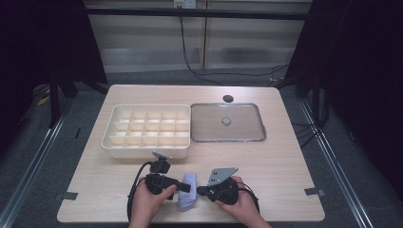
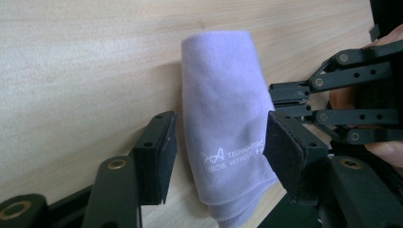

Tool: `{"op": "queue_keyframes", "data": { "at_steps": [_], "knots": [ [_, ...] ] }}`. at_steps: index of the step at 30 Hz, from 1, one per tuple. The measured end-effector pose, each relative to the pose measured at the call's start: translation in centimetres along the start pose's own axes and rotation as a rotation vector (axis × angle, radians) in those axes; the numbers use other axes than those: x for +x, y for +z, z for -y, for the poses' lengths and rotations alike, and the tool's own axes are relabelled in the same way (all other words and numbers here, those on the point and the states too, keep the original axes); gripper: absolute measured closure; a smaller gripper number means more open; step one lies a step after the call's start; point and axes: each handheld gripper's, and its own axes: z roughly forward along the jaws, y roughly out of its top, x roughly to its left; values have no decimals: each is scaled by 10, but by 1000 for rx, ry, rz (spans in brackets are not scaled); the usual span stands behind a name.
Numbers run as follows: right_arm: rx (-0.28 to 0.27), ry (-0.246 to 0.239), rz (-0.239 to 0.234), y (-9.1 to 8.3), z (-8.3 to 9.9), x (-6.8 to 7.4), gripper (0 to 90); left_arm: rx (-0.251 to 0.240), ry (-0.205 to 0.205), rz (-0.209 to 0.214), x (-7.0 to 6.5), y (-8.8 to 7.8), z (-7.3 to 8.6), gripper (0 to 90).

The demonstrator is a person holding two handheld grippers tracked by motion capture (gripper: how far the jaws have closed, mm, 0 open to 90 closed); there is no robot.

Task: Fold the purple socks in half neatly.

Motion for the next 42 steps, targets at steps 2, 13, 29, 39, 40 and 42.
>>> {"op": "queue_keyframes", "data": {
  "at_steps": [2,13,29,39,40,42],
  "knots": [
    [1,-1,4,0,0,1,879,5,-7,3,0,2,1,443],
    [-3,2,-4,0,1,2,879,0,-37,40,0,12,3,454],
    [-9,-1,6,0,1,3,879,-13,-31,43,-6,16,-2,629],
    [-12,-1,9,0,2,4,851,9,-14,24,-8,13,-7,742],
    [-8,-7,15,0,1,4,838,8,-22,28,-8,13,-7,743],
    [-10,-12,19,-1,2,3,808,8,-16,13,-7,10,-8,745]
  ]
}}
